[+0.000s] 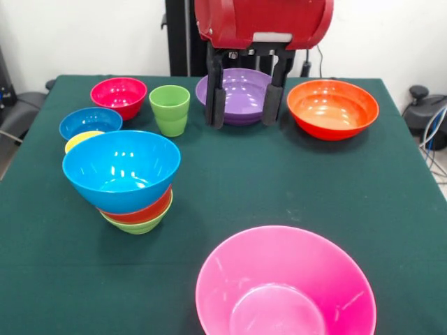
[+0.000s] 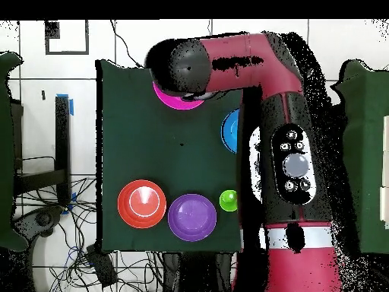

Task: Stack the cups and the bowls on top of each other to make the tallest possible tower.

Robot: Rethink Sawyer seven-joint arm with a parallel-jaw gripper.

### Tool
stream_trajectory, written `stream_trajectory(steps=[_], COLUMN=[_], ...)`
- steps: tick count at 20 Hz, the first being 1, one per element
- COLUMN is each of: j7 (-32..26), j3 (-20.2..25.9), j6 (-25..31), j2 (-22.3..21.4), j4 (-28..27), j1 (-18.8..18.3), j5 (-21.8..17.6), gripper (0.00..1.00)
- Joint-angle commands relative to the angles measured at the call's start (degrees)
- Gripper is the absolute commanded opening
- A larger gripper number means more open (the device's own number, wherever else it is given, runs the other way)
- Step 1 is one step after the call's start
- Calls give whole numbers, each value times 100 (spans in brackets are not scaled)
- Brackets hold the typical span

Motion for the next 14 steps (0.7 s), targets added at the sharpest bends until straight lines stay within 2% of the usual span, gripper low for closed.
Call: stream_trajectory(steps=[1, 5, 10, 14], j7=[1127, 1223, 1665, 2030], j3=[-569, -702, -936, -1075], j6=[-34, -14, -189, -278], j2=[343, 471, 651, 774], j4=[-342, -546, -605, -597], j1=[411, 583, 857, 1034], j5=[-494, -516, -537, -407], gripper=[100, 100, 100, 100])
